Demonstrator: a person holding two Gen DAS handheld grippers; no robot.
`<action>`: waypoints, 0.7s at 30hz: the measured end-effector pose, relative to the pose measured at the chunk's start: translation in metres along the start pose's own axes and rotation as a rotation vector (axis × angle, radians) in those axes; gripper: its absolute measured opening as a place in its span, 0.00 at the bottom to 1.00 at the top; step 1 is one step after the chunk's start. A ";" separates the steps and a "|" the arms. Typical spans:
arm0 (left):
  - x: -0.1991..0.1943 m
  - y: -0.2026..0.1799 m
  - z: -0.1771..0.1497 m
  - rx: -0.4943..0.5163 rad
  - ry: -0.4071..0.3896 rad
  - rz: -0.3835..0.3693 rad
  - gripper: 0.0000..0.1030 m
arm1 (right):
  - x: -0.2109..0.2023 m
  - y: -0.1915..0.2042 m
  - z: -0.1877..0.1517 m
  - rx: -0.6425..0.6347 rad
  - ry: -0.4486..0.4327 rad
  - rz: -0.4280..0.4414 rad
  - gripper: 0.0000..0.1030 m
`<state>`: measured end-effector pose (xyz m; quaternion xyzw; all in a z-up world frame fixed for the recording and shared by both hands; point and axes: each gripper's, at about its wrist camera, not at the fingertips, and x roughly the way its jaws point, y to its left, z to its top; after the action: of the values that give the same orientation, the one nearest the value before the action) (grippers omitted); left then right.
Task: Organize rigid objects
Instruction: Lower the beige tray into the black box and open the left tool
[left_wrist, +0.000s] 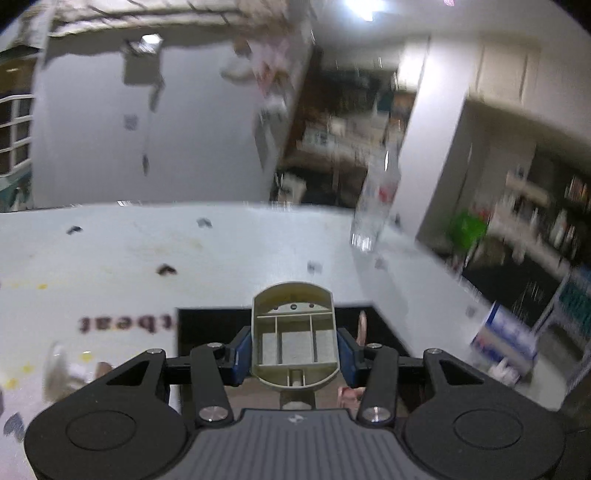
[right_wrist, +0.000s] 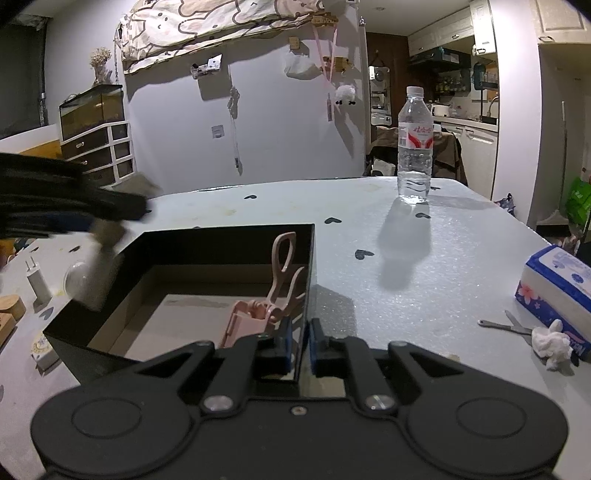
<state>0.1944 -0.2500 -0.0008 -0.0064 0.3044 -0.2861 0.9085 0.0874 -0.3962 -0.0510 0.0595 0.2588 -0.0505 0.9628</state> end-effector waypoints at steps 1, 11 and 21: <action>0.011 -0.003 0.001 0.016 0.030 0.008 0.47 | 0.000 0.000 0.000 0.001 0.001 0.003 0.11; 0.079 -0.015 0.003 0.098 0.227 0.035 0.47 | 0.003 -0.004 0.001 0.009 0.010 0.022 0.12; 0.102 -0.024 0.006 0.019 0.279 -0.036 0.47 | 0.004 -0.005 0.001 0.017 0.012 0.030 0.13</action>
<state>0.2518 -0.3244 -0.0479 0.0366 0.4251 -0.3035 0.8520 0.0904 -0.4016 -0.0526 0.0717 0.2634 -0.0377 0.9613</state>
